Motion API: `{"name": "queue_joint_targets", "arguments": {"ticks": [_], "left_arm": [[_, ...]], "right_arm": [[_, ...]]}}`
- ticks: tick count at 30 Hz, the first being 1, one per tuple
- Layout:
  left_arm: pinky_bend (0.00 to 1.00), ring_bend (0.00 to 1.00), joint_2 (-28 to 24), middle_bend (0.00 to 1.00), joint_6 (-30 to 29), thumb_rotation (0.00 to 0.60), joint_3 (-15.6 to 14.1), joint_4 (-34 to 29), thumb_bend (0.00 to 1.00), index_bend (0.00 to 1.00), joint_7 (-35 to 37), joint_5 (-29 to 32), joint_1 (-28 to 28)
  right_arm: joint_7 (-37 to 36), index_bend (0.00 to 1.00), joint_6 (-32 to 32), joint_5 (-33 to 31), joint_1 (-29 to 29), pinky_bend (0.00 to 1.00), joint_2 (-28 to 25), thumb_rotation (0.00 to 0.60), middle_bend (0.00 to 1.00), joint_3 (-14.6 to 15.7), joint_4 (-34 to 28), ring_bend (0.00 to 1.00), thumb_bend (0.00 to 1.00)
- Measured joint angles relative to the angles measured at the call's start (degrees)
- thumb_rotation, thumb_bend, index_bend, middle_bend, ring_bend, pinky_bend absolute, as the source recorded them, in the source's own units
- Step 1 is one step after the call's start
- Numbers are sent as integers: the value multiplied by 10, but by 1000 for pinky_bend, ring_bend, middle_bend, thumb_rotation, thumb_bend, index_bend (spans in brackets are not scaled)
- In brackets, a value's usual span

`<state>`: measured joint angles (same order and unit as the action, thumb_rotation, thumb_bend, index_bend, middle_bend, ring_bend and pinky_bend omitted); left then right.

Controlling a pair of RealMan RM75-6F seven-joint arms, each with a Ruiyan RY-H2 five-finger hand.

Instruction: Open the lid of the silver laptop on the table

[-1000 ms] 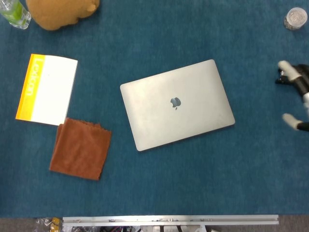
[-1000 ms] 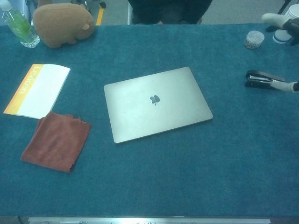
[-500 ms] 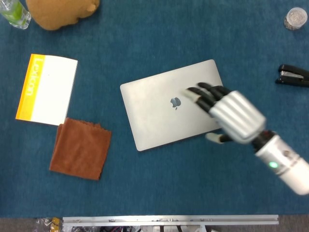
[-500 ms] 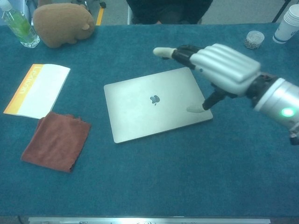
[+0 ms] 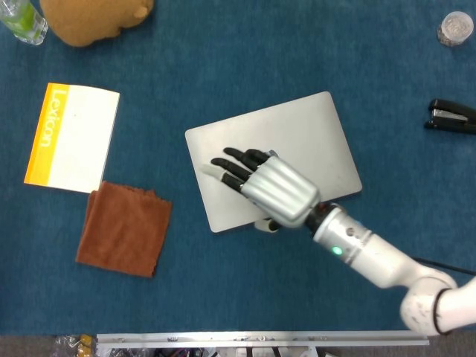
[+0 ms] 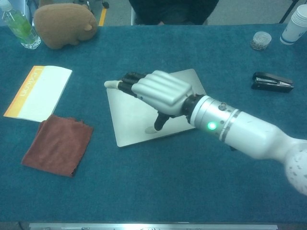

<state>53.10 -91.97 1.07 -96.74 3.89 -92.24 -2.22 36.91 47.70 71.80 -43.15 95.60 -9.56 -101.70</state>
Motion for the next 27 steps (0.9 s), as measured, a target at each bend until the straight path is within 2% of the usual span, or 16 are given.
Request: {"name": "queue_joint_targets", "arguments": {"ticks": [9,27], "left_arm": [[244,216,3,300,3,600,1,9,396,323,8,7,1],[242,216,13,300,3,600,1,33,397,323,29,11,4]], "right_arm": [[35,0,-2,-29,-38,145,73,600,88,16,71,28,0],[57,0,16,-24,-64,122,160,600,75,44,179,15,0]]}}
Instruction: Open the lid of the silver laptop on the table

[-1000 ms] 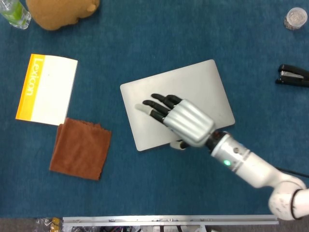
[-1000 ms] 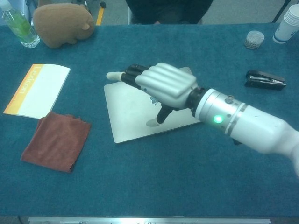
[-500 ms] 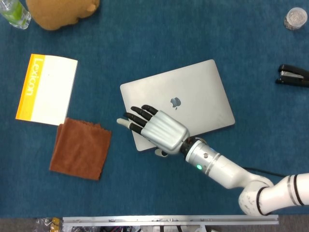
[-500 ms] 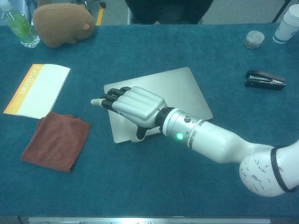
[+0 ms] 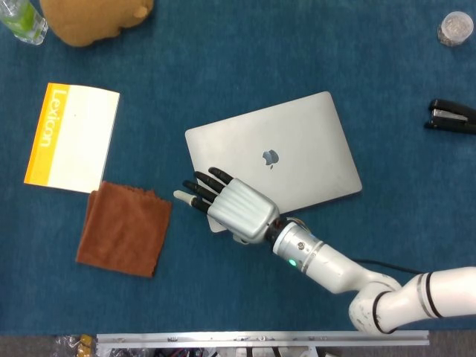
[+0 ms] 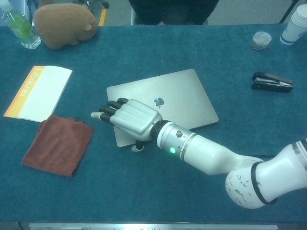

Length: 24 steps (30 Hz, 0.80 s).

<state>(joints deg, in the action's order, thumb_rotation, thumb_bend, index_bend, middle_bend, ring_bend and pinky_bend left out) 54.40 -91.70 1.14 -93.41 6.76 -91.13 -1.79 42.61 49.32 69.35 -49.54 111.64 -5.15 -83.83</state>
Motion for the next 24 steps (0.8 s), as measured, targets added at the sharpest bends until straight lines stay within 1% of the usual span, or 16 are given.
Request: {"name": "queue_joint_targets", "arguments": {"ticks": [14,24], "left_arm": [[241,216,6,299,3,600,0,14,397,322,11,3,0],[241,216,9,299,4,600,0,22,397,323,18,4,1]], "right_arm": [[-3,0,-2,-6,-12,122,38,600,75,-6,61,15,0],[-1,0,-1,-17,-25,122,69,600,75,-29,113,15,0]]}}
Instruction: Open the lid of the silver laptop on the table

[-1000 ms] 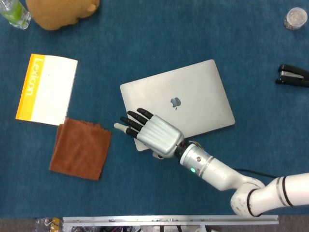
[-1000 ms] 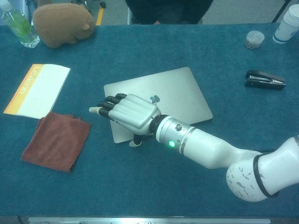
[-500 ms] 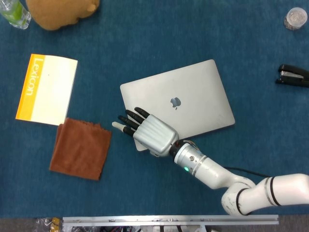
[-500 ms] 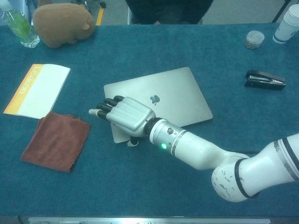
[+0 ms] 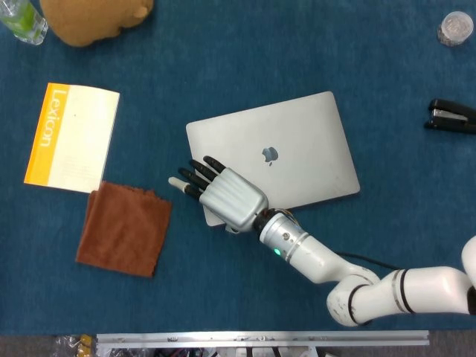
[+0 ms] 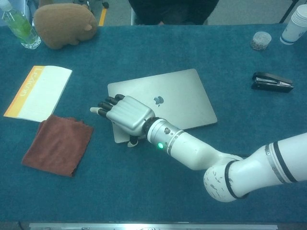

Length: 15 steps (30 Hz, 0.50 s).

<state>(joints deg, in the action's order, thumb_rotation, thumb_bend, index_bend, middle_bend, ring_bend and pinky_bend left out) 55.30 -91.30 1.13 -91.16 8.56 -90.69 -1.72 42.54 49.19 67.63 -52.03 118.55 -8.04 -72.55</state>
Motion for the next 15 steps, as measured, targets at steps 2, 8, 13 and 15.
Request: {"name": "queue_joint_targets", "arguments": {"ticks": [2,8,13,15], "left_arm": [[241,216,1,299,0,600,0,2,397,323,2,0,0],[241,216,2,299,1,600,0,8,397,323,7,3,1],[241,216,1,299,3,600,1,9,397,323,9,6,0],[241,216,1,299,2,600,1,9,397,322,9,5,1]], "right_arm": [[0,0,0,-3,-3,122,6,600,75,-5,11,15,0],[-1,0,-3,-14,-13,122,26,600,75,-24,48,15,0],[0,0,-5,-22,-23,122,37,600,75,-37,72,15,0],[0,0,-6,-26,-25,122,37,600,75,-40,73,15,0]]}}
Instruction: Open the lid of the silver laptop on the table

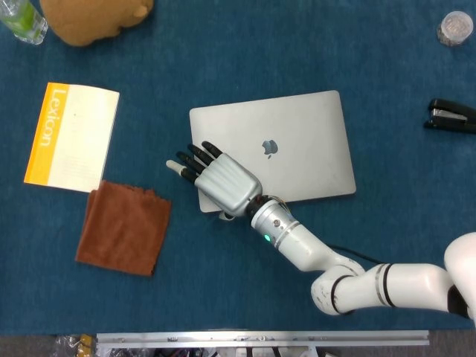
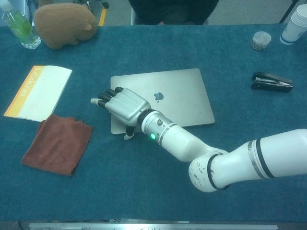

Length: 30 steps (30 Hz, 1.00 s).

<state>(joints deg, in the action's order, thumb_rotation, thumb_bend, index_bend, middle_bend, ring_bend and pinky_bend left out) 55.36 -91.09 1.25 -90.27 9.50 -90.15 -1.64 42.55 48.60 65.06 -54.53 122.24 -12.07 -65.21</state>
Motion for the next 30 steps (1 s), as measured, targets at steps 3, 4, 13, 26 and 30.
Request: {"name": "queue_joint_targets", "arguments": {"ticks": [3,4,13,26,30], "left_arm": [[241,216,-1,299,-2,600,0,0,396,322,1,1,1],[241,216,-2,299,-2,600,1,0,397,322,2,1,2],[241,216,-2,298,-3,600,0,-5,397,323,-4,-5,1],[241,216,-4,299,-5,600,-2,-12,397,323,-9,-9,1],[241,216,-2,299,-5,600,-2,-8,397,322,-6,-6,2]], "right_arm": [[-1,0,2,1,0,122,-6,600,75,0,-9,15,0],[-1,0,2,0,1,122,-9,600,75,-1,-13,15,0],[-2,0,19,-3,11,122,-63,600,75,-4,-98,15,0],[11,0,38,-8,22,122,-127,600,75,13,-169,15,0],[8,0,48,-6,30,122,-156,600,75,19,-193,15,0]]}}
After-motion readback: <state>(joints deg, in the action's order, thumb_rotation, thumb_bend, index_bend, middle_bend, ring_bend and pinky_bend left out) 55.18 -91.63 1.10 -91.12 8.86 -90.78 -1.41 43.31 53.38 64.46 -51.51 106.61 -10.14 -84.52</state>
